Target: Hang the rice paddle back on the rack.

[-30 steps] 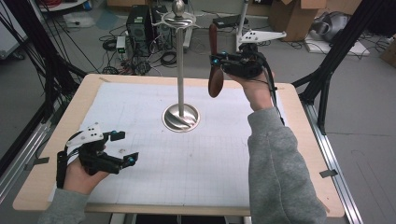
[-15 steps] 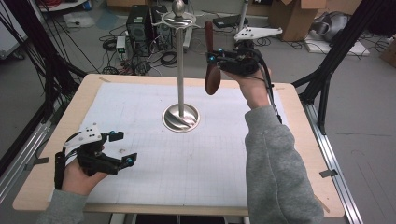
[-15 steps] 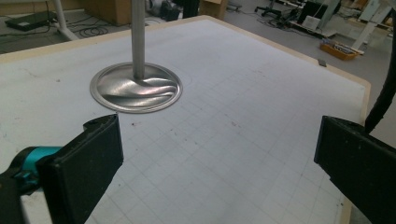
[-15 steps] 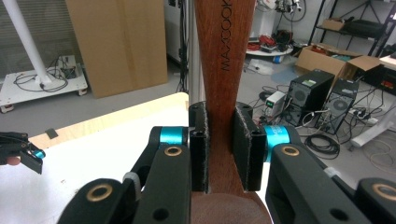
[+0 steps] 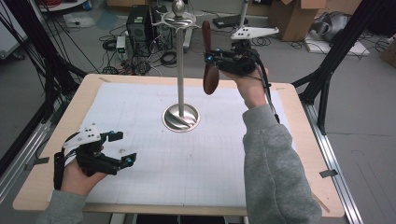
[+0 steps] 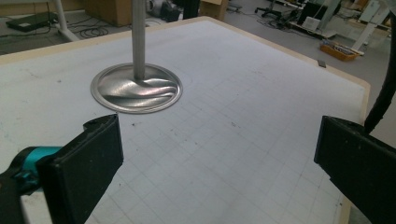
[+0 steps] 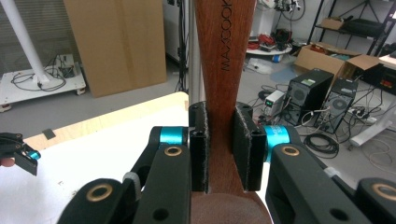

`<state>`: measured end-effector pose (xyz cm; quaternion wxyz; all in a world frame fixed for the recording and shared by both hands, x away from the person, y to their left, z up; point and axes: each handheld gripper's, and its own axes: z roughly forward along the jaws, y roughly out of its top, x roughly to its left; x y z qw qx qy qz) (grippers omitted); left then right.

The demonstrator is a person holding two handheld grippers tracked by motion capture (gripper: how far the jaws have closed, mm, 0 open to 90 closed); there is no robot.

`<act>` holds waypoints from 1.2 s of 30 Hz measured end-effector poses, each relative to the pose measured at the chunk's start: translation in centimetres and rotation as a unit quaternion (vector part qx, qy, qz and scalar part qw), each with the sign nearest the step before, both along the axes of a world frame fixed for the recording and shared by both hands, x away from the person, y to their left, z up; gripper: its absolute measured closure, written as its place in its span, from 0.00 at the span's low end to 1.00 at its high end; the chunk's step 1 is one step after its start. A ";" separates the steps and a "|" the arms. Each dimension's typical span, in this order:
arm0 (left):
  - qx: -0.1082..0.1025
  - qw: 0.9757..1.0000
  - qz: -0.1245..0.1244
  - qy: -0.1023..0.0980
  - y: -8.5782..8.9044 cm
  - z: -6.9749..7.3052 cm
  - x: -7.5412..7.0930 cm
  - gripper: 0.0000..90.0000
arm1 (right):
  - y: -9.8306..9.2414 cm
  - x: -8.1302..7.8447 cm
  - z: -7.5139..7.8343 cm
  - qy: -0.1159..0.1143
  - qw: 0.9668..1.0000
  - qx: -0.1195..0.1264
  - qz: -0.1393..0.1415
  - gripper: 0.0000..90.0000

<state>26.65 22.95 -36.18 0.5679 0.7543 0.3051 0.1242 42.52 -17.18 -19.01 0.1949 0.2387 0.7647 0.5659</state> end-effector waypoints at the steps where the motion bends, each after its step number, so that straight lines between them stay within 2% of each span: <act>1: 0.001 1.000 0.000 0.000 0.0 0.0 0.0 0.02 | 0.0 0.0 0.0 -0.001 1.000 0.000 0.000 0.86; 10: 0.000 1.000 0.001 0.001 0.0 0.0 0.0 0.02 | 0.6 0.0 0.1 -0.003 1.000 -0.005 -0.006 0.86; 14: 0.000 1.000 -0.002 0.001 -0.1 0.0 -0.1 0.02 | 0.7 0.0 0.0 0.002 1.000 -0.008 -0.011 0.86; 36: -0.001 1.000 -0.001 0.000 0.0 0.0 -0.1 0.02 | 1.3 0.4 -0.2 -0.002 1.000 -0.004 -0.014 0.86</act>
